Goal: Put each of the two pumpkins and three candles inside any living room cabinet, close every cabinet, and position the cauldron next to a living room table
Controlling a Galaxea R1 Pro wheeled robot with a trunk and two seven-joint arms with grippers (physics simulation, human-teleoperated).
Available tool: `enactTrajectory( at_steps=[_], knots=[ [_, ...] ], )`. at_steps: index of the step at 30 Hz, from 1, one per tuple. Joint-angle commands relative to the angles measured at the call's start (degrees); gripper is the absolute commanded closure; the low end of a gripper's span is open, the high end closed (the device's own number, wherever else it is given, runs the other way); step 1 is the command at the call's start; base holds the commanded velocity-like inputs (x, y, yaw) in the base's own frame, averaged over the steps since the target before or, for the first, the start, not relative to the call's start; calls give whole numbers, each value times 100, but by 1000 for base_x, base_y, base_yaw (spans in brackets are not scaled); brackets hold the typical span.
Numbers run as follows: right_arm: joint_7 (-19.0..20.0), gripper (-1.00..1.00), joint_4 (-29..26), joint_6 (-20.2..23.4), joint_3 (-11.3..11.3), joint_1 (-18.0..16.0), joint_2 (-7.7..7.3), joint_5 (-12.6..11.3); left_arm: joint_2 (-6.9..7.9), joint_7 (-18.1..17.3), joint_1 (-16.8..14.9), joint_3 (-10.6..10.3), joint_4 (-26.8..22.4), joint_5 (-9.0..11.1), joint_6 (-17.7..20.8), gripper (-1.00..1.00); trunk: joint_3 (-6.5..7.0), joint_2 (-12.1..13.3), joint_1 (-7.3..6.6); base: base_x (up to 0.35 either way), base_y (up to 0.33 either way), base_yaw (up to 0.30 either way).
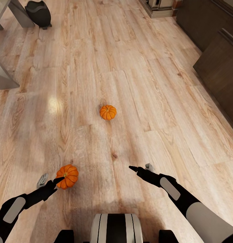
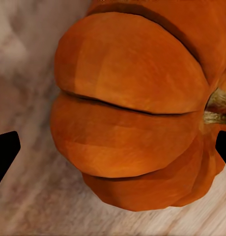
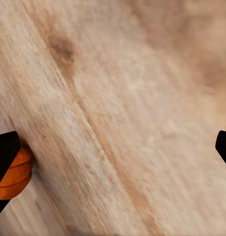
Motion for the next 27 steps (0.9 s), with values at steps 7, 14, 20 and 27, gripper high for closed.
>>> enactTrajectory(
  at_steps=[7,14,20,27],
  knots=[
    [3,-100,-1,8,22,-4,-6,-35,0,-6,-2,16,0,20,44,-100,-3,-1,-1,2,1,0],
    [3,-100,-1,8,22,-4,-6,-35,5,-6,-2,16,0,15,44,-100,-3,-1,-1,0,0,0],
    [3,-100,-1,8,22,-4,-6,-35,7,-6,-2,16,0,13,44,-100,-3,-1,-1,0,0,0],
    [3,-100,-1,8,22,-4,-6,-35,7,0,-2,16,0,14,44,-100,-3,-1,-1,0,0,0]
  ],
)
